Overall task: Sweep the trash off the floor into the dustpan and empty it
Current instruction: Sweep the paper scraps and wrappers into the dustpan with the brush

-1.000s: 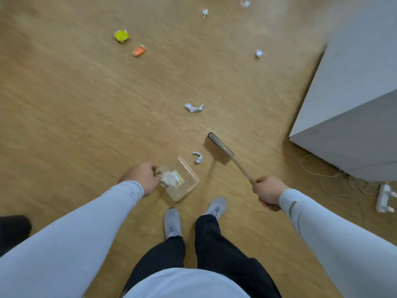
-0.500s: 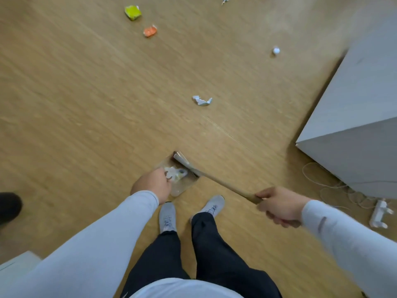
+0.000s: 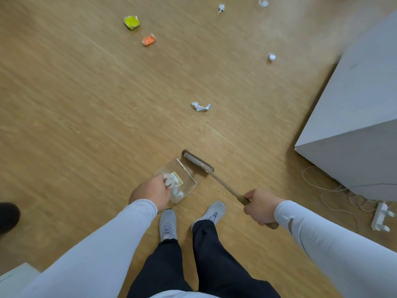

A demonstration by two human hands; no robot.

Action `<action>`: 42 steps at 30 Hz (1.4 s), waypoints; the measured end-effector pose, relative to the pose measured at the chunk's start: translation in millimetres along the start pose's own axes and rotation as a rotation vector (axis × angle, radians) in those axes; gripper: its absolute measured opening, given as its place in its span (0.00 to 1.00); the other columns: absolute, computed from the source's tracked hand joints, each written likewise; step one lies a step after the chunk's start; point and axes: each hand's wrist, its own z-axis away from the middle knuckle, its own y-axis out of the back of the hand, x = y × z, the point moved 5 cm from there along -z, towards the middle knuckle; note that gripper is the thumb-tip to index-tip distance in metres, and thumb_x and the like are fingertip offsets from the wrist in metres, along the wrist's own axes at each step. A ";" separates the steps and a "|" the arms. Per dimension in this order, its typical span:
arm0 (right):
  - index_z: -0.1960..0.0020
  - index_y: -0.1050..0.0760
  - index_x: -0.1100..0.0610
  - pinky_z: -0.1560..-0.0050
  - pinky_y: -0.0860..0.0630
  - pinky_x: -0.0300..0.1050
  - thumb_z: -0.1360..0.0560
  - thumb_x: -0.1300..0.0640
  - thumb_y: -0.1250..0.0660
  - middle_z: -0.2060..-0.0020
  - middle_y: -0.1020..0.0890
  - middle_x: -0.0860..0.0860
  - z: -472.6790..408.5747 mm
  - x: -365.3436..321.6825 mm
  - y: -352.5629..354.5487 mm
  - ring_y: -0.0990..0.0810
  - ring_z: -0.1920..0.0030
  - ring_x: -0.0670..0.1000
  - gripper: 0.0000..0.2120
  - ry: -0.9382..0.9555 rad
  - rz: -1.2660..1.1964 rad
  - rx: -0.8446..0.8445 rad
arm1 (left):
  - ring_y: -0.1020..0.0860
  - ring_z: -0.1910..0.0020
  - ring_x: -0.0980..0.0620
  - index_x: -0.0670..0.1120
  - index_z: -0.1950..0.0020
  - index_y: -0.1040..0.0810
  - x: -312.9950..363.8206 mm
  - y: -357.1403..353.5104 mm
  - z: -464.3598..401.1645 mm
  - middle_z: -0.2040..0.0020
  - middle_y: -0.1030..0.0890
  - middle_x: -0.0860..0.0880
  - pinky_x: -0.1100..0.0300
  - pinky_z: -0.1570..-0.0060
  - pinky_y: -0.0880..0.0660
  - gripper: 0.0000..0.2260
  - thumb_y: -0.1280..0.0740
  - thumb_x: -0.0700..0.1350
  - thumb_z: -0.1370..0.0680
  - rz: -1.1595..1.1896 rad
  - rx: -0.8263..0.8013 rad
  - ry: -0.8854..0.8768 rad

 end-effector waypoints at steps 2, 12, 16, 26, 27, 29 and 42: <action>0.39 0.23 0.54 0.74 0.30 0.40 0.21 0.61 0.40 0.65 0.23 0.55 11.6 7.2 12.7 0.29 0.72 0.52 0.14 0.005 -0.093 -0.019 | 0.20 0.54 0.46 0.52 0.44 0.23 0.9 4.0 2.3 0.52 0.18 0.52 0.53 0.53 0.21 0.12 0.36 0.58 0.21 -0.015 -0.001 0.010; 0.34 0.27 0.48 0.75 0.32 0.40 0.21 0.58 0.36 0.67 0.23 0.54 43.2 58.1 105.8 0.29 0.75 0.49 0.16 0.138 -0.253 0.128 | 0.21 0.42 0.44 0.50 0.33 0.25 41.7 77.6 14.2 0.38 0.19 0.48 0.54 0.46 0.24 0.18 0.36 0.55 0.20 -0.015 0.056 0.088; 0.38 0.24 0.49 0.73 0.30 0.41 0.21 0.58 0.35 0.68 0.21 0.54 46.3 59.3 152.4 0.27 0.74 0.50 0.12 0.184 -0.291 0.192 | 0.21 0.43 0.45 0.50 0.33 0.25 67.7 102.4 16.2 0.39 0.19 0.48 0.55 0.48 0.24 0.17 0.37 0.55 0.19 0.021 0.111 0.096; 0.50 0.23 0.51 0.74 0.30 0.40 0.20 0.59 0.35 0.67 0.22 0.56 44.6 8.2 227.5 0.28 0.74 0.50 0.04 0.157 -0.358 0.314 | 0.24 0.55 0.46 0.49 0.41 0.23 96.5 164.9 -37.3 0.46 0.18 0.49 0.54 0.53 0.24 0.11 0.36 0.53 0.20 0.110 0.207 0.074; 0.48 0.23 0.51 0.75 0.30 0.40 0.20 0.59 0.35 0.68 0.22 0.56 41.7 -0.2 232.7 0.28 0.75 0.50 0.04 0.148 -0.358 0.325 | 0.24 0.55 0.46 0.50 0.43 0.23 96.5 170.5 -45.3 0.47 0.19 0.48 0.55 0.53 0.25 0.09 0.36 0.52 0.19 0.110 0.202 0.071; 0.45 0.23 0.52 0.75 0.31 0.39 0.20 0.59 0.35 0.68 0.22 0.56 36.7 -17.8 241.2 0.28 0.76 0.50 0.06 0.127 -0.358 0.336 | 0.24 0.56 0.47 0.51 0.49 0.25 95.5 179.5 -63.0 0.50 0.19 0.49 0.55 0.55 0.26 0.06 0.36 0.52 0.19 0.113 0.186 0.064; 0.28 0.29 0.52 0.72 0.30 0.42 0.20 0.59 0.35 0.65 0.20 0.57 -10.0 -99.1 284.5 0.27 0.72 0.52 0.21 0.037 -0.300 0.314 | 0.23 0.54 0.45 0.52 0.51 0.26 95.2 212.8 -149.8 0.56 0.23 0.51 0.56 0.54 0.26 0.05 0.35 0.52 0.20 0.164 0.112 0.048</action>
